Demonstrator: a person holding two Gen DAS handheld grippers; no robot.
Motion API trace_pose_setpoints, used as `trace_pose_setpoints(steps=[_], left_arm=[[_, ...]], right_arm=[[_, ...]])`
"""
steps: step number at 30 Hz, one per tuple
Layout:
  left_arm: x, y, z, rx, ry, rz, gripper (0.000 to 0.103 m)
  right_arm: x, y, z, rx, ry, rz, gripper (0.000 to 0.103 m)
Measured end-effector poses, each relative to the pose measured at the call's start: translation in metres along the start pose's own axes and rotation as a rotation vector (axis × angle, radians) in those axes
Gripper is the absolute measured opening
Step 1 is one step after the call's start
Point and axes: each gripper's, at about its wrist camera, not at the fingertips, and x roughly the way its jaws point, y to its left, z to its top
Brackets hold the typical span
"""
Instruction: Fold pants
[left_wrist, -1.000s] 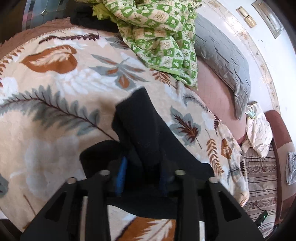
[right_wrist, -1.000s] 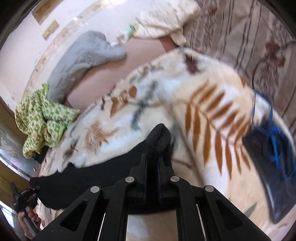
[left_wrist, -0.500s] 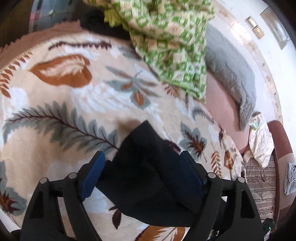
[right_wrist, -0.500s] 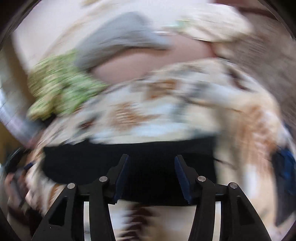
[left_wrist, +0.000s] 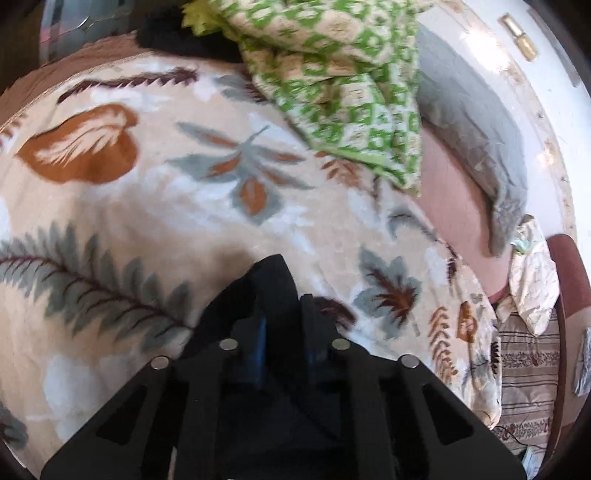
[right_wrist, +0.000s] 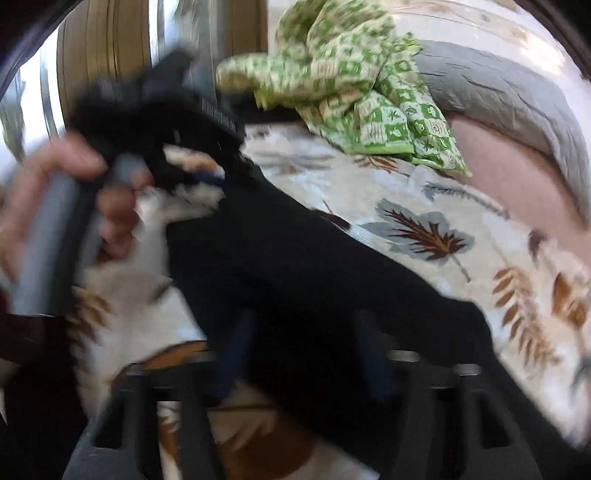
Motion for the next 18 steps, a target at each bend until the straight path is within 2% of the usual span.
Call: trace_pose_setpoints(steps=[1,4,6,8,11,13,15,18], left_arm=[[-0.003,-0.005,0.004,0.009,-0.004,-0.017,0.010],[-0.028,-0.020,0.014,0.030,-0.037,-0.111,0.010],[-0.058,-0.027,0.012,0.053,-0.076,-0.169,0.009],[-0.080,-0.026,0.000,0.090,-0.100,-0.183,0.010],[-0.089,-0.005,-0.027,0.124,-0.100,-0.118,0.010],[-0.073,0.015,-0.045,0.118,-0.067,-0.033,0.010],[-0.051,0.031,-0.056,0.097,-0.032,0.058,0.010],[-0.033,0.051,-0.060,0.042,0.026,0.071,0.018]], right_arm=[[0.002,-0.006,0.003,0.021,0.006,-0.009,0.003],[-0.020,-0.040,0.011,0.175,-0.065,0.031,0.003],[-0.044,-0.053,0.019,0.208,-0.124,0.043,0.003],[-0.063,-0.052,0.023,0.214,-0.155,0.068,0.003],[-0.078,-0.033,0.012,0.171,-0.141,0.123,0.003],[-0.071,-0.023,-0.003,0.167,-0.102,0.161,0.003],[-0.047,-0.011,-0.020,0.181,-0.034,0.178,0.003],[-0.007,0.003,-0.035,0.186,0.070,0.176,0.005]])
